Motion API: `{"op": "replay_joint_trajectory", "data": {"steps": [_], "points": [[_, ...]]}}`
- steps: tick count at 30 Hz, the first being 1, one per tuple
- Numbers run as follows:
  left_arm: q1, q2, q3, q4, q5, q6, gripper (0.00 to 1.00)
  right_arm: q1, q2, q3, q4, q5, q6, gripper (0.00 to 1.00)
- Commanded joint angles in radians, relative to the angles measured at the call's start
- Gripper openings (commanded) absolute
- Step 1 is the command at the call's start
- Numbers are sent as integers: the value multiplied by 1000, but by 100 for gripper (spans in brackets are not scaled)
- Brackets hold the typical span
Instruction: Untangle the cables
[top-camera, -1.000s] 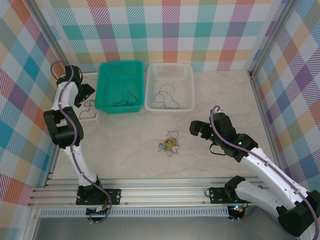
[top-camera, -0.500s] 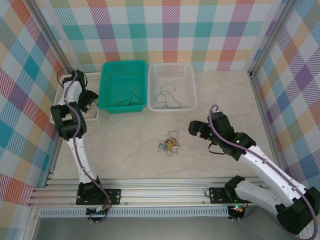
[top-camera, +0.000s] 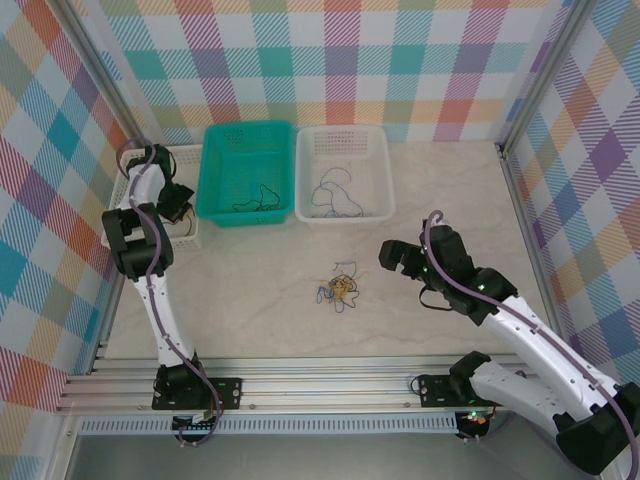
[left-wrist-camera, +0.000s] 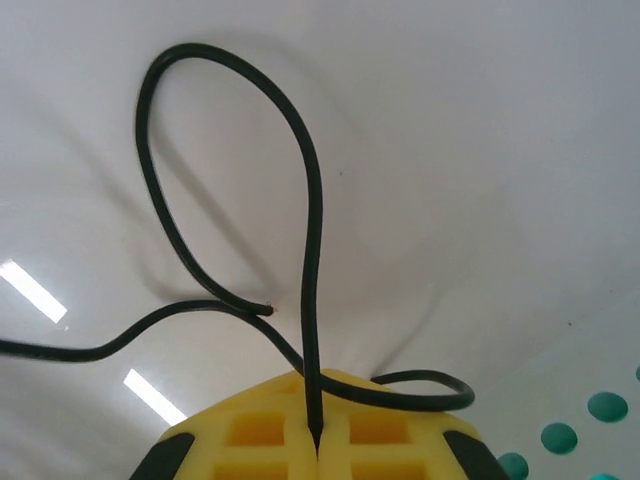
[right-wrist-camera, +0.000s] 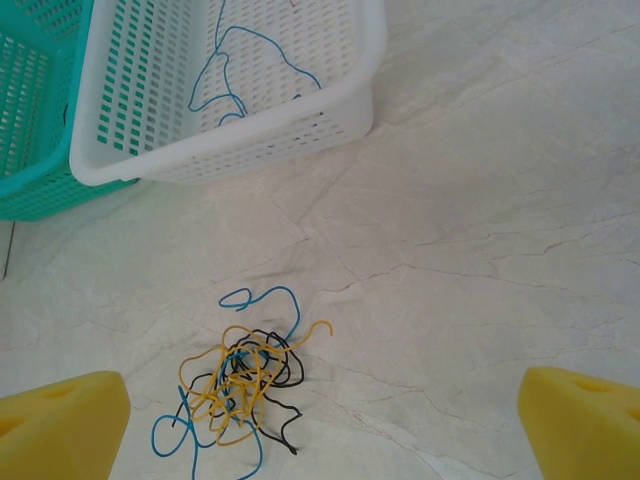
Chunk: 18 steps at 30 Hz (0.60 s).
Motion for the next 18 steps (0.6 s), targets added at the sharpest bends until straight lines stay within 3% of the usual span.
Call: {"op": "replay_joint_trajectory", "data": {"steps": [1, 9, 12, 18], "points": [[14, -179, -33, 44, -10, 66, 0, 4, -14, -4, -4, 19, 3, 100], [-18, -459, -175, 215, 4, 66, 0, 4, -5, -5, 11, 21, 0, 100], [-51, -564, -238, 325, 63, 65, 0, 4, -6, -4, 9, 25, -1, 100], [-161, -630, -240, 421, 177, 134, 0, 4, -3, -13, 15, 34, -2, 100]]}}
